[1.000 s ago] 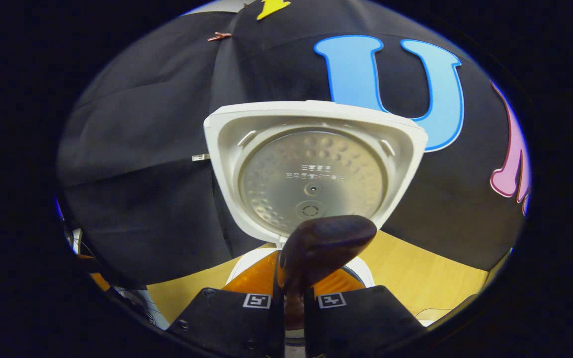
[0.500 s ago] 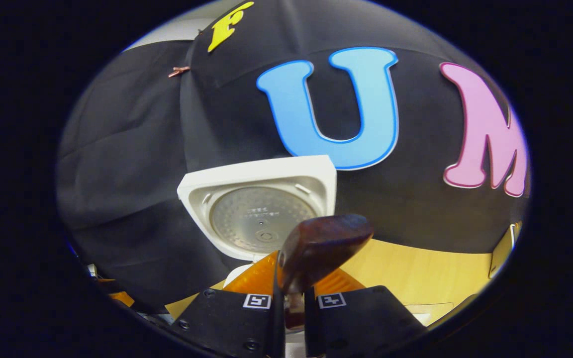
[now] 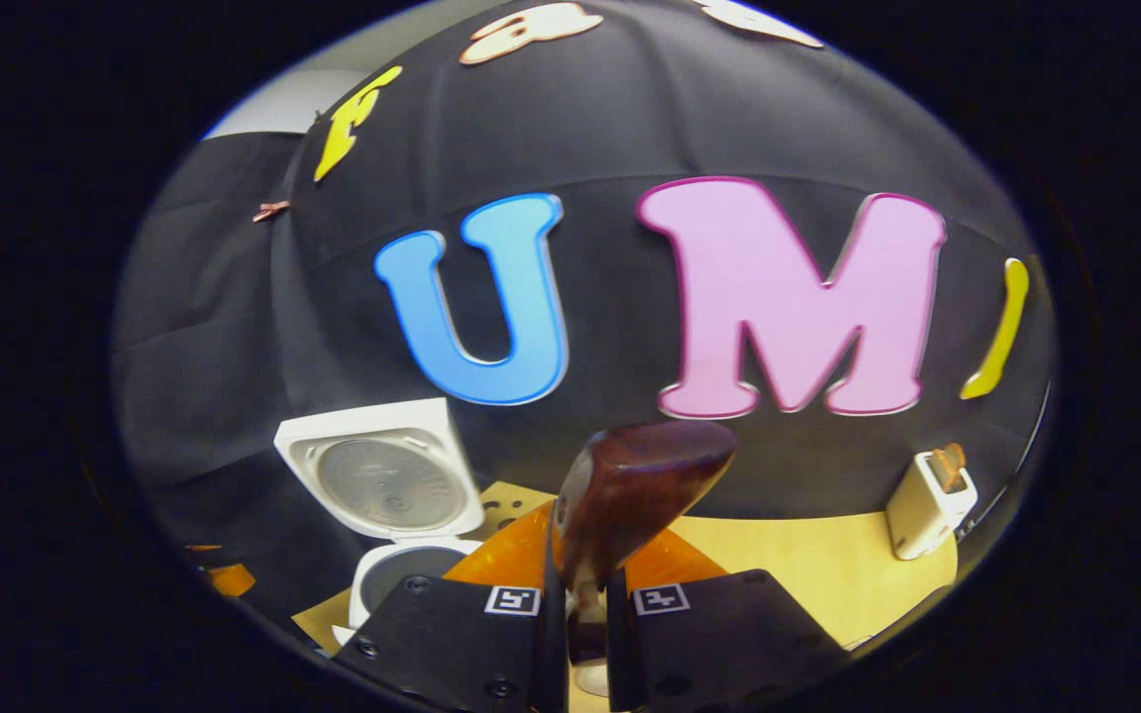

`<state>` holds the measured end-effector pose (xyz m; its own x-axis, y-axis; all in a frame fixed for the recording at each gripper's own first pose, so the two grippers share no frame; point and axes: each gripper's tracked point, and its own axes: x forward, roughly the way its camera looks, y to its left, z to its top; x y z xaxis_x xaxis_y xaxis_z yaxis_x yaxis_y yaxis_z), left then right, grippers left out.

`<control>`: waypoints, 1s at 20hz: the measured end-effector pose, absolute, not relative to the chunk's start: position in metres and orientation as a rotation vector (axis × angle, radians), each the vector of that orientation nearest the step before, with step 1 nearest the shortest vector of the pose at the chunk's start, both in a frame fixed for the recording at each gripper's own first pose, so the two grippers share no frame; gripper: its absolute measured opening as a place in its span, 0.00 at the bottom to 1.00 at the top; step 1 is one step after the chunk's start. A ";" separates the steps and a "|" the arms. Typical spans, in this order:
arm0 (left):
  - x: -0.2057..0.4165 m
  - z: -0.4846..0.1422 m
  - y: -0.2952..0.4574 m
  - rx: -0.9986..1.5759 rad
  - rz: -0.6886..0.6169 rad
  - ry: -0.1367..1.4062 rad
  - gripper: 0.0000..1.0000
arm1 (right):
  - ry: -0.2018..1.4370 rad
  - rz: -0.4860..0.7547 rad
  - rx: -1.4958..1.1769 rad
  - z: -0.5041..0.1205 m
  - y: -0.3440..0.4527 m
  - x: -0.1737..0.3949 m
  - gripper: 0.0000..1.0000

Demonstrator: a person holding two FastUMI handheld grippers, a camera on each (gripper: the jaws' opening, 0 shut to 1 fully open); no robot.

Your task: Close the left gripper, press the button to open the rice cooker; take a wooden spoon from the chopstick holder with the right hand, scoop a spoonful of rice and pour it into the rice cooker, then put the wooden spoon back into the chopstick holder.

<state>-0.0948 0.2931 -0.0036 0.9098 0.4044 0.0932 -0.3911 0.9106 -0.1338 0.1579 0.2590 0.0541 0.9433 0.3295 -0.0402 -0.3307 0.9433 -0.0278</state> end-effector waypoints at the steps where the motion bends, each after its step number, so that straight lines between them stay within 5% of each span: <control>1: -0.086 0.002 0.283 -0.104 0.388 -0.119 0.95 | 0.033 0.306 -0.028 0.056 0.238 0.157 0.19; 10: -0.029 0.019 0.215 -0.084 0.270 -0.096 0.95 | 0.036 0.047 0.043 0.047 0.049 0.141 0.19; 20: -0.030 0.019 0.208 -0.163 0.404 -0.086 0.95 | 0.196 -0.065 0.183 -0.050 -0.067 0.143 0.19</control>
